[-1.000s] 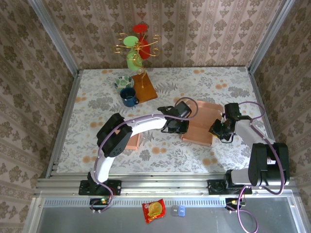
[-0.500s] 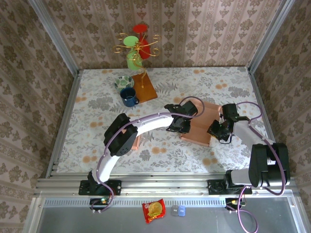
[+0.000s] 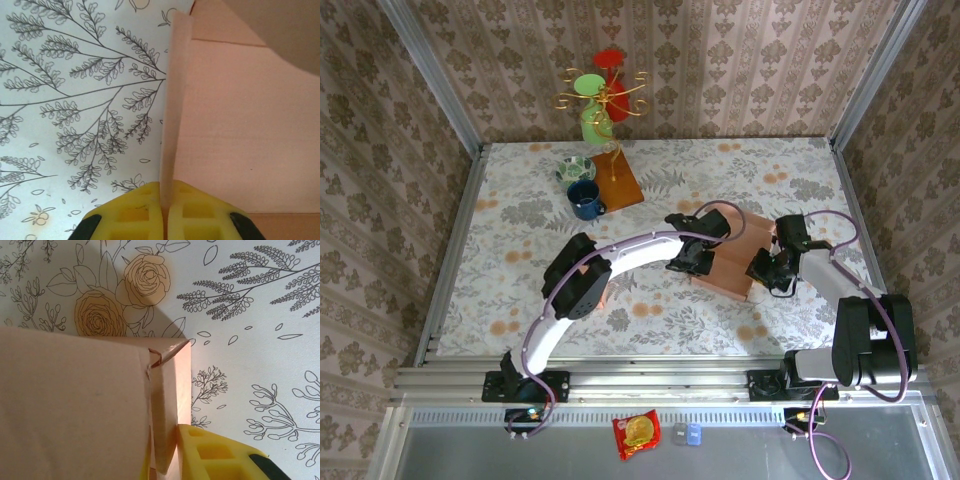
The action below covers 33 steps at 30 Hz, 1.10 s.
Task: Fold the paper box
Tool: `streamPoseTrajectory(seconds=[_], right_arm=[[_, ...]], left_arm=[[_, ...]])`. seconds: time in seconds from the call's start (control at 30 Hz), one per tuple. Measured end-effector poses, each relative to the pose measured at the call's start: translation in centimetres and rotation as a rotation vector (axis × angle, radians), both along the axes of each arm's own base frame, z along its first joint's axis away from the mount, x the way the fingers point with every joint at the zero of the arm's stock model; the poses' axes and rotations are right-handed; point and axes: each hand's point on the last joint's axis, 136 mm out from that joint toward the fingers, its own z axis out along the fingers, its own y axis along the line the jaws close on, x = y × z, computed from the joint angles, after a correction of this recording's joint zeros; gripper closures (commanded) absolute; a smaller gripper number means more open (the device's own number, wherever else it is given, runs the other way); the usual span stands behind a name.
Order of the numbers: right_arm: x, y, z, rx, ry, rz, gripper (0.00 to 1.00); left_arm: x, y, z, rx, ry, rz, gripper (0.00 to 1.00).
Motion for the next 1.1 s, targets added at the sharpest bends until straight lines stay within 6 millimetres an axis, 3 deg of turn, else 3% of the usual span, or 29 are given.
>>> streamPoseTrajectory(seconds=[0.2, 0.77, 0.9, 1.1], right_arm=[[0.0, 0.0, 0.0, -0.037, -0.001, -0.004, 0.97], [0.2, 0.7, 0.0, -0.064, -0.017, 0.017, 0.99], [0.3, 0.8, 0.0, -0.064, -0.018, 0.015, 0.99], [0.3, 0.9, 0.0, -0.067, -0.021, 0.021, 0.98]], left_arm=[[0.2, 0.2, 0.4, 0.074, -0.069, -0.033, 1.00], [0.0, 0.3, -0.2, 0.314, -0.218, -0.191, 1.00], [0.2, 0.4, -0.2, 0.316, -0.216, -0.200, 0.82], [0.7, 0.2, -0.1, 0.247, -0.151, -0.205, 0.69]])
